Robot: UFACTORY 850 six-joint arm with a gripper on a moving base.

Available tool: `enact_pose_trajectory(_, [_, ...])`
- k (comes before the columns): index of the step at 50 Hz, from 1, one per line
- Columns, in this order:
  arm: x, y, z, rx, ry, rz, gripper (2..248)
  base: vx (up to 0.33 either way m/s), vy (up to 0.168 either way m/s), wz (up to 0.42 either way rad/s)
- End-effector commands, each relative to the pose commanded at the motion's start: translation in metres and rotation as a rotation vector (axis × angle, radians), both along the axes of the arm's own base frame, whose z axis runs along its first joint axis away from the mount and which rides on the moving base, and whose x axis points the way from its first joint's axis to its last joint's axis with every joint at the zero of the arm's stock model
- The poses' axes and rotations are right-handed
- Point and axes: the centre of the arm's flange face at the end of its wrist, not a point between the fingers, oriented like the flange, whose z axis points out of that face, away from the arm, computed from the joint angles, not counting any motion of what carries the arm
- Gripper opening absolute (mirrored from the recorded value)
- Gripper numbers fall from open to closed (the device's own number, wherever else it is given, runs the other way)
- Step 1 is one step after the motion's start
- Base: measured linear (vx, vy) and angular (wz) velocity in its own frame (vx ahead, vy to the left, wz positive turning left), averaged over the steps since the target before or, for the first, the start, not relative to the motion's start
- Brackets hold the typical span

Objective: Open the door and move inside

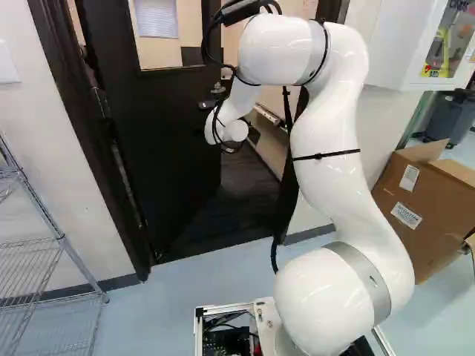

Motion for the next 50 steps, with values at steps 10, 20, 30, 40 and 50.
enact_pose_trajectory(10, [-0.016,-0.014,0.003,-0.003,0.013,-0.016,247,0.000,0.000,0.000])
enact_pose_trajectory(20, [-0.032,-0.027,0.005,-0.005,0.026,-0.033,247,0.000,0.000,0.000])
enact_pose_trajectory(30, [-0.049,-0.041,0.008,-0.007,0.038,-0.050,247,0.000,0.000,0.000])
enact_pose_trajectory(40, [-0.065,-0.054,0.010,-0.006,0.049,-0.073,247,0.000,0.000,0.000])
enact_pose_trajectory(50, [-0.082,-0.067,0.012,-0.002,0.060,-0.101,247,0.000,0.000,0.000])
